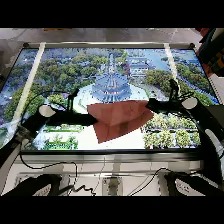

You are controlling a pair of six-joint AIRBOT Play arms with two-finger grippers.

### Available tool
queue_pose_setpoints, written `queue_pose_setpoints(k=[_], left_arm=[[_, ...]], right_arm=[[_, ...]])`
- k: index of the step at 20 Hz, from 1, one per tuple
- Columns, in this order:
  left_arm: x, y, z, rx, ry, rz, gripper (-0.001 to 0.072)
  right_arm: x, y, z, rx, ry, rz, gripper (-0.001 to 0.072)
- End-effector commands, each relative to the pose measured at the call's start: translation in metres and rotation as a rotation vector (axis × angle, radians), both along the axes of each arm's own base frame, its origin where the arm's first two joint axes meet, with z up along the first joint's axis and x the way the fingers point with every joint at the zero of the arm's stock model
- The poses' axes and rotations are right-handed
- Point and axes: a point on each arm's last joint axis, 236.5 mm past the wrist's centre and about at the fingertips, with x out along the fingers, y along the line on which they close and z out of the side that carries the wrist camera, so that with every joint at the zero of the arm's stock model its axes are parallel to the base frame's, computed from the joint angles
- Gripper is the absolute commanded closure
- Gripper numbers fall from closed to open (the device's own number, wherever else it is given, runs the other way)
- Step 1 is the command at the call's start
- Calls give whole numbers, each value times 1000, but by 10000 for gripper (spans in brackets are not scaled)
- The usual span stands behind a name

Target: Fold the clothes and pants, and hang the long-sleeved shirts on hangers.

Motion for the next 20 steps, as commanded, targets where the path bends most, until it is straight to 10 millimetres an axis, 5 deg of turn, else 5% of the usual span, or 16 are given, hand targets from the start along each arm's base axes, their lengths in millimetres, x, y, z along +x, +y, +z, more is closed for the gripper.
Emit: queue_pose_setpoints(k=[1, 5, 6, 7, 8, 14, 17, 20], left_arm=[[-50, -33, -15, -12, 172, -70, 697], [-67, -47, -35, 25, 155, -88, 693], [-61, -49, -40, 35, 125, -62, 555], [-55, -50, -44, 41, 100, -40, 212], [-51, -52, -45, 42, 87, -25, -13], [-47, -52, -46, 42, 84, -14, -2], [-46, -51, -47, 44, 77, -17, -2], [-47, -47, -52, 70, 68, -30, -2]], right_arm=[[-37, -54, -31, -149, 150, 85, 686], [-54, -84, -47, -281, 216, 130, 685], [-54, -85, -47, -288, 216, 132, 662], [-49, -87, -47, -294, 197, 122, 422], [-43, -89, -46, -300, 176, 109, 151], [-6, -107, -30, -293, 158, 65, 145], [-13, -122, -47, -182, 357, 95, 145], [-24, -109, -70, 30, 447, 209, 145]])
